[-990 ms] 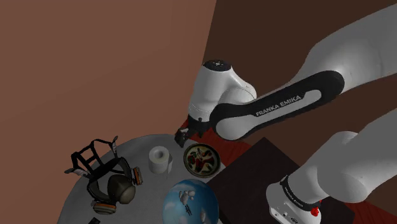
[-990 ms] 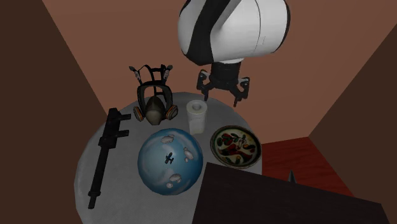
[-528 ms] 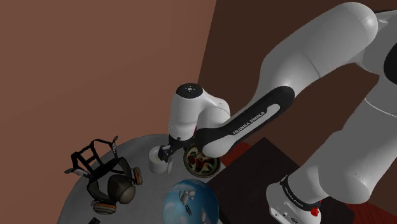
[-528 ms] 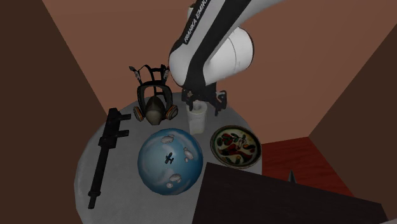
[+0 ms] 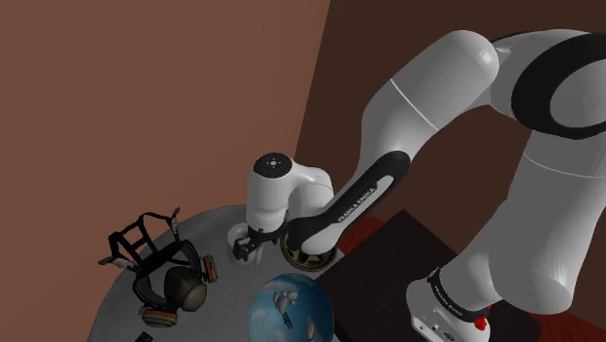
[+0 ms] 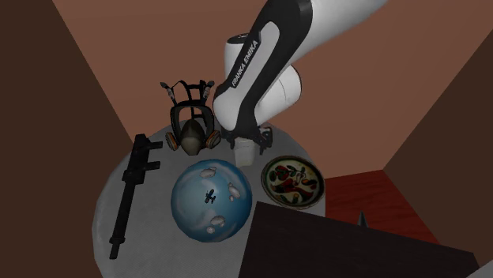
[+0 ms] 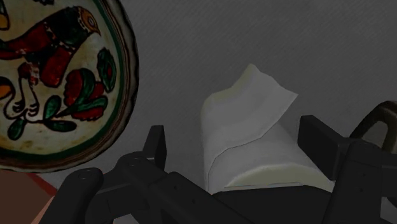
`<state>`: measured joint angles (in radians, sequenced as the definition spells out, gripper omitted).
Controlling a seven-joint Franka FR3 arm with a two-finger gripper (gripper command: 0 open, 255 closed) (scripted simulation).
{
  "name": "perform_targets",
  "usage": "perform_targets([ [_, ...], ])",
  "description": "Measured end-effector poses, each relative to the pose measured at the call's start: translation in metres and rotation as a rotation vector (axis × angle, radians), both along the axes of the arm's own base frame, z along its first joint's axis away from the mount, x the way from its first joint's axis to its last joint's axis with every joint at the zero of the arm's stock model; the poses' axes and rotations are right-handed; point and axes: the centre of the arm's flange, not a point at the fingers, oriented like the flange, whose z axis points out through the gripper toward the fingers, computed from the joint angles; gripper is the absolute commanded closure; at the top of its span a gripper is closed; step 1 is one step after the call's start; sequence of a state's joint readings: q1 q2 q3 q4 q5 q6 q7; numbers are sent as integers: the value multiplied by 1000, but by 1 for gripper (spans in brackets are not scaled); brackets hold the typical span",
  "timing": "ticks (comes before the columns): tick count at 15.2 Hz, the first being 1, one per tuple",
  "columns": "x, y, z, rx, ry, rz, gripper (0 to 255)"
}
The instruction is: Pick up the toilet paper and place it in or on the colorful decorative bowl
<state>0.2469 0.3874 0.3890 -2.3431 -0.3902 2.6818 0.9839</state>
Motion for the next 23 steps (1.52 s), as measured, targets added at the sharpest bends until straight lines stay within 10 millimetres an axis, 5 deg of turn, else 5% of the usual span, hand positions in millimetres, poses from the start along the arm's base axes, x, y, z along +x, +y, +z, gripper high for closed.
perform_targets([
  [8, 0, 0, -14, 0, 0, 0, 0],
  [9, 0, 0, -14, 0, 0, 0, 255],
  [19, 1, -1, -13, 1, -3, -2, 255],
  [23, 0, -1, 2, 0, 0, 0, 255],
])
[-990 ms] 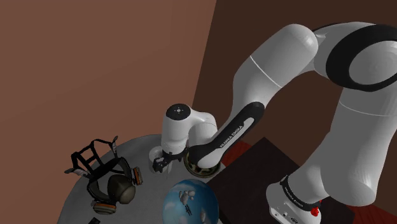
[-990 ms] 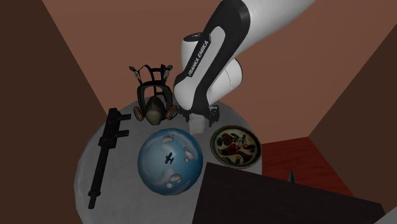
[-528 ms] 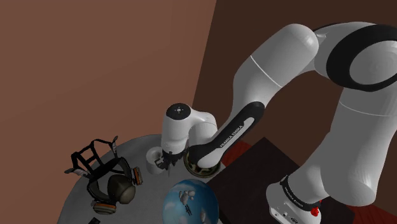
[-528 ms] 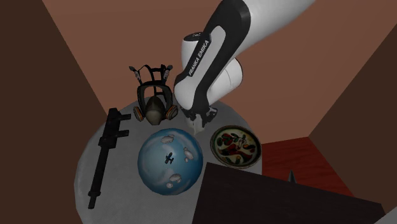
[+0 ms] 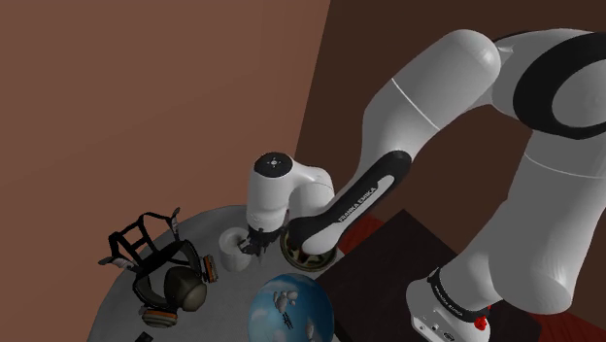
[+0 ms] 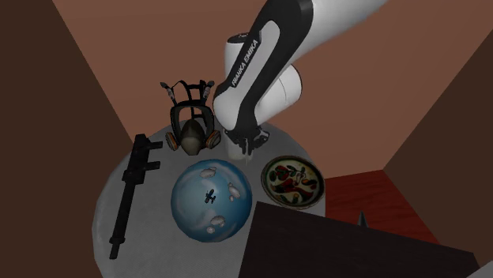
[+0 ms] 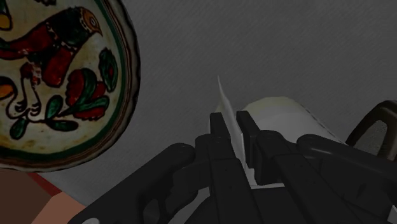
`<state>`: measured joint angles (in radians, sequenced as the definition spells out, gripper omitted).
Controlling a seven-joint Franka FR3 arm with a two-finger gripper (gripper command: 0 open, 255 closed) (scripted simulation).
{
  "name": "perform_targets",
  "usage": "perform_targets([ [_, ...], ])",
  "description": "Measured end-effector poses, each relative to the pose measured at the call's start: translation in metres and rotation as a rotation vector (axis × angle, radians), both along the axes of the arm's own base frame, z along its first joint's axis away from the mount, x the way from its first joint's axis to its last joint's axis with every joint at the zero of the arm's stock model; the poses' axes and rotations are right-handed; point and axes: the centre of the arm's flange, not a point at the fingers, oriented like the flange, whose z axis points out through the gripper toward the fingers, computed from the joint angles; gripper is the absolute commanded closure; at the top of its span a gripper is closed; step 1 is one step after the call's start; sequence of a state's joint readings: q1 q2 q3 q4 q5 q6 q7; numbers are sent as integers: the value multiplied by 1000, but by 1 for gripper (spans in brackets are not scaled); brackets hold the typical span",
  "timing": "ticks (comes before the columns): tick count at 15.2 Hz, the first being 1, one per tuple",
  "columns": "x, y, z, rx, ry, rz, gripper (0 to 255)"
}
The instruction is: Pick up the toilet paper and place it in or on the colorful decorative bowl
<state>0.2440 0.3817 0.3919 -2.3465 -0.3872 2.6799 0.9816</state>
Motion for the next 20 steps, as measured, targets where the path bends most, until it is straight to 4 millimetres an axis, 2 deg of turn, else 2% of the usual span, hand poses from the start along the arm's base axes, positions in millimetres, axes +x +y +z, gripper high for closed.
perform_targets([
  [20, 0, 0, 104, 0, 0, 0, 255],
])
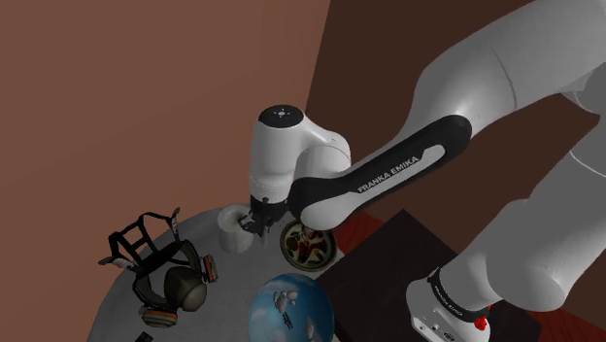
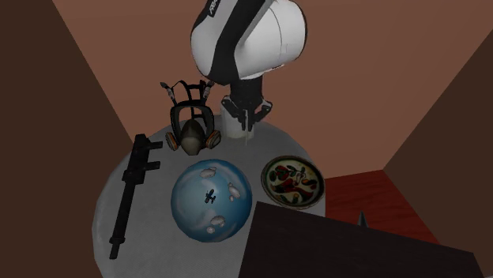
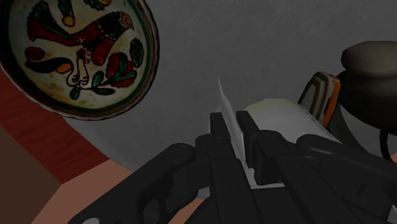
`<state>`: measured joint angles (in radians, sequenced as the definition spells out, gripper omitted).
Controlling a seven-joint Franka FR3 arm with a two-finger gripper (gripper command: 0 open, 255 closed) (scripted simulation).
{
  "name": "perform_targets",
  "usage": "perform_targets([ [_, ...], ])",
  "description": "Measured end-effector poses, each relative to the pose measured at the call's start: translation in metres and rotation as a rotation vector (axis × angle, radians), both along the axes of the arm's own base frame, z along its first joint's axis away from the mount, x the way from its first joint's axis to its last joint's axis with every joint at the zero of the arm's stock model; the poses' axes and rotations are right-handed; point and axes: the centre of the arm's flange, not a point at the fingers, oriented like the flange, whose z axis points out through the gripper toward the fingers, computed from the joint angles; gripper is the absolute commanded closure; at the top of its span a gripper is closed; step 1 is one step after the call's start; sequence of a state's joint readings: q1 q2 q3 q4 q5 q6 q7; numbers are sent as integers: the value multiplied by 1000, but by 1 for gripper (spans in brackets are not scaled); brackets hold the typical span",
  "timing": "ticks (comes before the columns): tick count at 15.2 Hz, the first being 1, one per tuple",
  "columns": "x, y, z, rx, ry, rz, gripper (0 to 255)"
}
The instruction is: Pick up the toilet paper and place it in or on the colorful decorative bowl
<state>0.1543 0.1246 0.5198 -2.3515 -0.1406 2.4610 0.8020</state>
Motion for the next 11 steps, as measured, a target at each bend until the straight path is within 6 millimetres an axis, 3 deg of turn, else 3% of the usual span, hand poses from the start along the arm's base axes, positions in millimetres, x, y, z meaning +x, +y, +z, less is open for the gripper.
perform_targets([
  [2, -8, -15, 4, -1, 0, 0, 255],
  [6, -27, -63, 12, -1, 1, -2, 255],
  [11, -57, -116, 11, -2, 1, -1, 255],
])
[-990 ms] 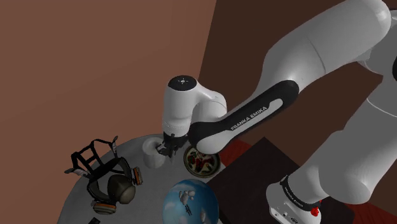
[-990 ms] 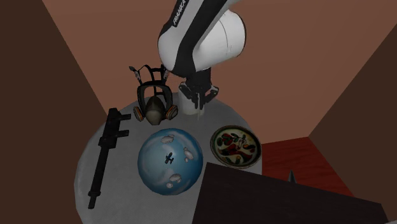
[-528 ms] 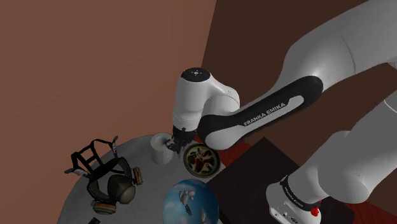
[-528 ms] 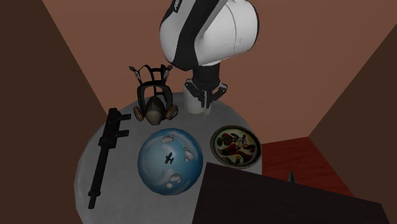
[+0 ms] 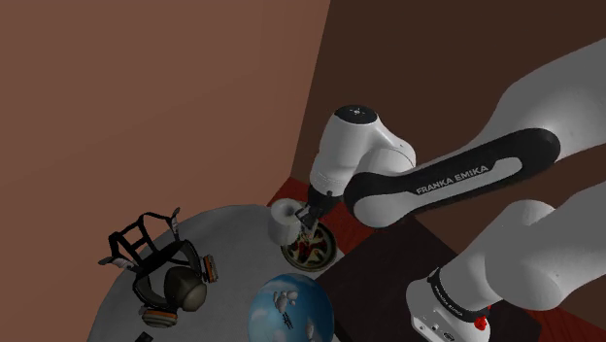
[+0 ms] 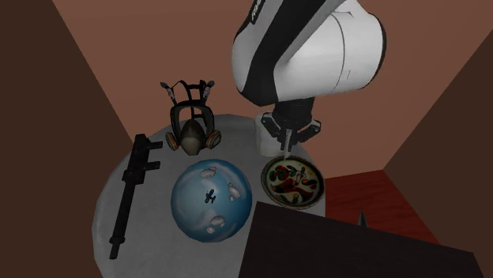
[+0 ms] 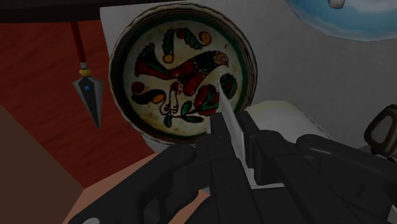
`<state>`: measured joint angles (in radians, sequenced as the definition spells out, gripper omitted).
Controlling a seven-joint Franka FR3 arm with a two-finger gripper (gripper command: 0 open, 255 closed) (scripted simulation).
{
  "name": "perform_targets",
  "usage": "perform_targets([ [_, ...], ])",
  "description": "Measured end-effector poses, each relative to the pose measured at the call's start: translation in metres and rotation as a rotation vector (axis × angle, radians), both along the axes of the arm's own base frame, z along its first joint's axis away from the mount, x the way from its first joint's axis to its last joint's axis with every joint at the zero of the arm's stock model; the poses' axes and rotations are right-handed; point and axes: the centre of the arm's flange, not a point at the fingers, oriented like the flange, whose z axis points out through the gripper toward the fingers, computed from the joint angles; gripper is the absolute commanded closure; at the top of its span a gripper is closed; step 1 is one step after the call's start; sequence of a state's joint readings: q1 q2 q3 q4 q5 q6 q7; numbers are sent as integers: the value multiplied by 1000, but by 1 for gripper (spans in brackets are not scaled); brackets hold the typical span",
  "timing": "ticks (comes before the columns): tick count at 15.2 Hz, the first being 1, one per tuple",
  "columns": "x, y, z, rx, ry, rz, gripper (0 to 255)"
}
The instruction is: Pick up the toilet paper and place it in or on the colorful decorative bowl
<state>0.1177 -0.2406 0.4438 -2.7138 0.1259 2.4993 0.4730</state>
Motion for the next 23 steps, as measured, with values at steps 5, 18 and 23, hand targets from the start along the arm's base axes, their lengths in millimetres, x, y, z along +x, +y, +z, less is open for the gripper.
perform_targets([
  [5, -25, -56, 8, 1, 0, 0, 255],
  [18, -29, -64, -57, 2, 0, 1, 255],
  [23, -30, -64, -76, 2, 0, 1, 255],
])
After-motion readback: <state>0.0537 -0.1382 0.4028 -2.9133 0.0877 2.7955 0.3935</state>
